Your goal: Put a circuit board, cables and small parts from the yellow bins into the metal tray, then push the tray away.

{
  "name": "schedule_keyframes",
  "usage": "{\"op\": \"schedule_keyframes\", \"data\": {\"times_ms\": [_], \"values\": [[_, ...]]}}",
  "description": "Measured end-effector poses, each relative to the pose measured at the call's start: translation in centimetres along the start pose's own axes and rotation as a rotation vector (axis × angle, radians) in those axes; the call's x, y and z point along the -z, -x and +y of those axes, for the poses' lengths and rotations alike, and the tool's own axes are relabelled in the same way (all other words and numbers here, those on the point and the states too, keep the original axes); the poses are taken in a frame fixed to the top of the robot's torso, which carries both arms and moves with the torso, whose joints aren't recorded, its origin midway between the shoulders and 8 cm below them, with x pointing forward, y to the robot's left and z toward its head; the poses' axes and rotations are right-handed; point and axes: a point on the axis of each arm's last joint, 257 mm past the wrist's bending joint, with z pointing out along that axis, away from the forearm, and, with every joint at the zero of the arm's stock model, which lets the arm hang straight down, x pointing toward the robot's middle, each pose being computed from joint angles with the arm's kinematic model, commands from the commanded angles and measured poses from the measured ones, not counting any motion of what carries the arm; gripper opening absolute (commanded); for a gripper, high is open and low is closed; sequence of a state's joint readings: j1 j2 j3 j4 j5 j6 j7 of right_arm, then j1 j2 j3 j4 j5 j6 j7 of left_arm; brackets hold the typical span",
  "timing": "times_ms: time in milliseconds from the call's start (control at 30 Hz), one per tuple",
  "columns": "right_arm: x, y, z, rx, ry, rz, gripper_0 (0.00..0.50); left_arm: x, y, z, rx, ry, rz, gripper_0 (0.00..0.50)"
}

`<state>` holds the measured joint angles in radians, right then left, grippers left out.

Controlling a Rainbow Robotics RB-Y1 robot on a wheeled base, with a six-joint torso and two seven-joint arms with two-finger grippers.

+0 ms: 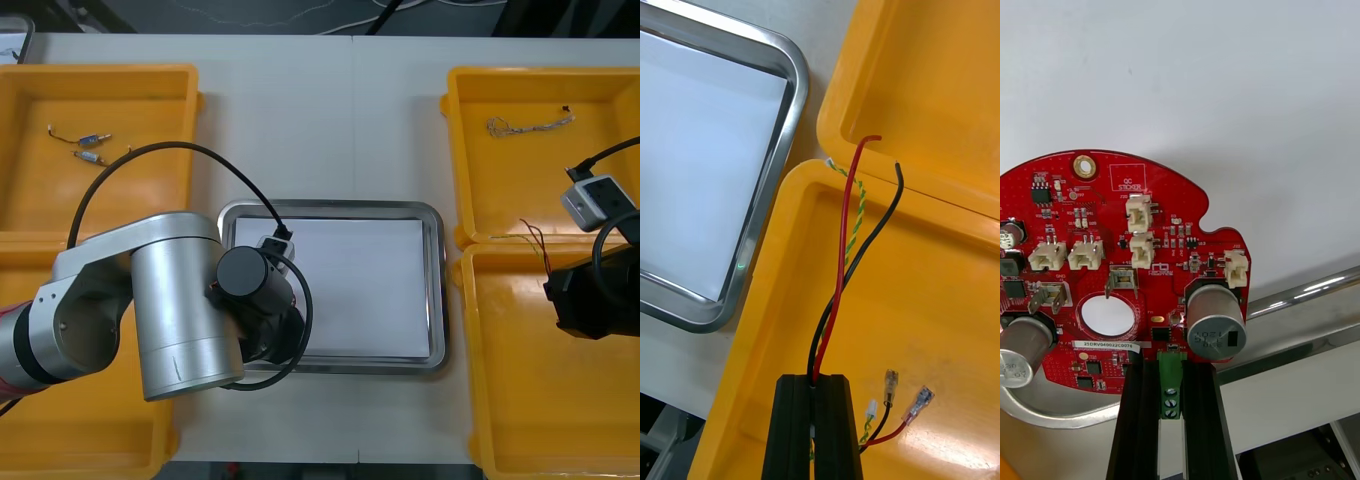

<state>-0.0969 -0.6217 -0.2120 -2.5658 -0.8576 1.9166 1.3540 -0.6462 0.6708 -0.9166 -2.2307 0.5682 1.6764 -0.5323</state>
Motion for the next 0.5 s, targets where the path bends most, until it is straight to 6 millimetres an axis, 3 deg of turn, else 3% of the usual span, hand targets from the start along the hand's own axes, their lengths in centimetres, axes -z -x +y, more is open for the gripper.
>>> {"op": "schedule_keyframes", "data": {"times_ms": [500], "values": [[-0.1, -0.1, -0.9, -0.016, -0.035, -0.002, 0.0, -1.9, -0.3, 0.6, 0.01, 0.035, 0.015, 0.0]]}}
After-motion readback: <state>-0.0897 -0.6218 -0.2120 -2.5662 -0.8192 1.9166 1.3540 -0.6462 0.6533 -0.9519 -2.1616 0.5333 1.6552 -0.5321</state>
